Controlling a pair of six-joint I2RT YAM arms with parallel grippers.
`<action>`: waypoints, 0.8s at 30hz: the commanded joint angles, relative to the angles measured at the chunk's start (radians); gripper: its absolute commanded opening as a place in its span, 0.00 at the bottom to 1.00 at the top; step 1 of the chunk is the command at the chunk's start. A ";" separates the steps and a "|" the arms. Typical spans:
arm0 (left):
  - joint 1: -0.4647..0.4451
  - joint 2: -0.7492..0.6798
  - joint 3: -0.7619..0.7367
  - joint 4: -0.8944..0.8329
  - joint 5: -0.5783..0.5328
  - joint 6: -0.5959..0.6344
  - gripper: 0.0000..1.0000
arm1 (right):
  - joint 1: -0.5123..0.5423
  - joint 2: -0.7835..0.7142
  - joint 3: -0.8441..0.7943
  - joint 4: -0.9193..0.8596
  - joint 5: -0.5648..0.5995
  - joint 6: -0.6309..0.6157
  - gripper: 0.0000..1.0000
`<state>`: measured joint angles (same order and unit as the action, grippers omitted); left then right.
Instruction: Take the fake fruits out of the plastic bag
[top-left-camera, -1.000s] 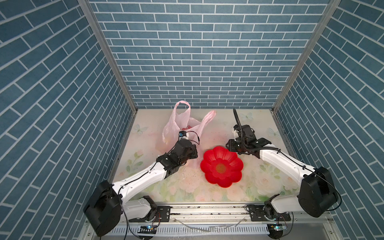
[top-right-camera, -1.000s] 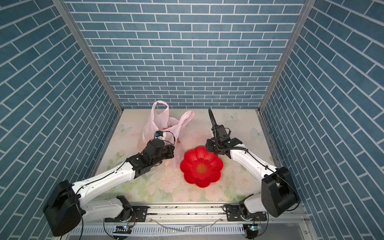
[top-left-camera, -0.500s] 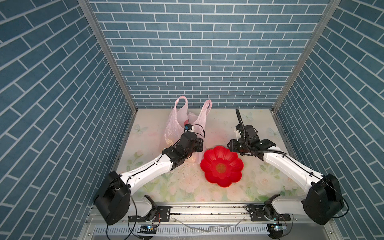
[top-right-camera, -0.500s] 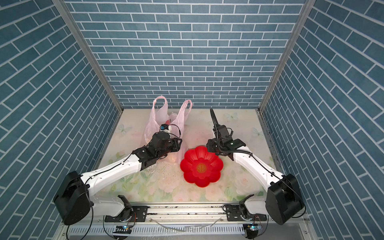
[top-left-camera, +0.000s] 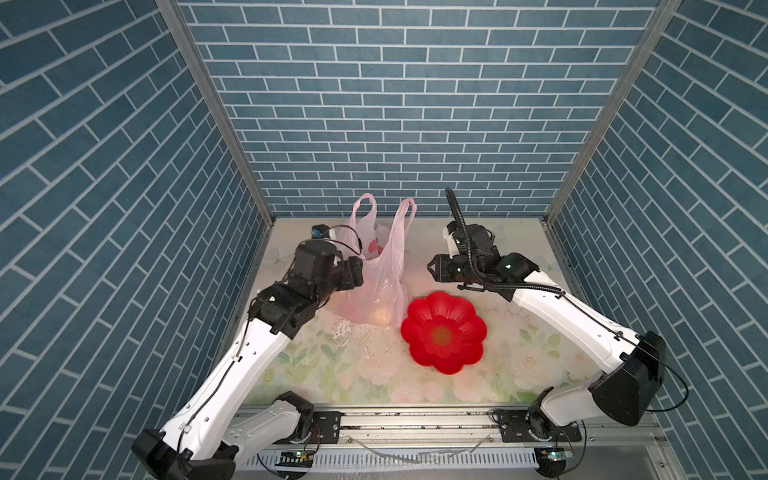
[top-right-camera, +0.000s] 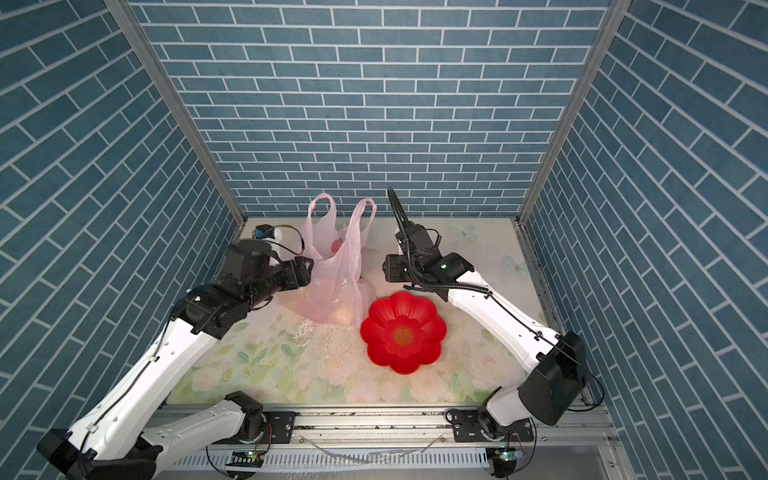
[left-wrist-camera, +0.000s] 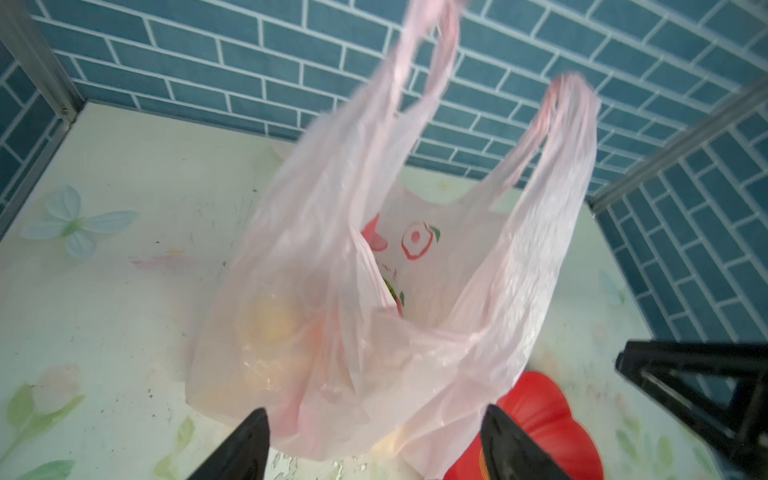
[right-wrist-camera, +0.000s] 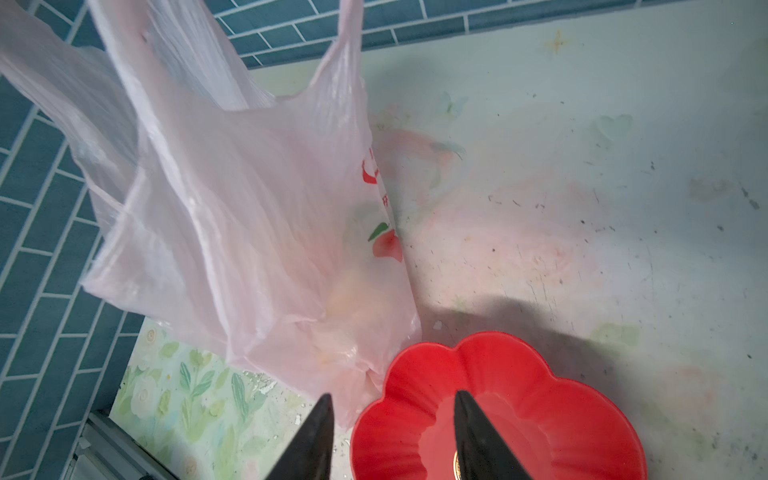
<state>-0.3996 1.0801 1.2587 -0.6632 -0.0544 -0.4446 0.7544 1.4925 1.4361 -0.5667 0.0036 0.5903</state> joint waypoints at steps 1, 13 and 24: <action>0.098 0.118 0.116 -0.067 0.188 0.141 0.89 | 0.014 0.061 0.092 -0.002 0.038 0.040 0.49; 0.176 0.601 0.538 -0.068 0.350 0.331 0.87 | 0.014 0.219 0.312 -0.001 -0.008 0.028 0.53; 0.185 0.618 0.424 0.117 0.282 0.321 0.64 | 0.013 0.443 0.540 0.034 -0.112 0.052 0.53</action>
<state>-0.2207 1.7325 1.7203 -0.6117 0.2539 -0.1230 0.7673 1.8889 1.8935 -0.5480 -0.0528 0.6064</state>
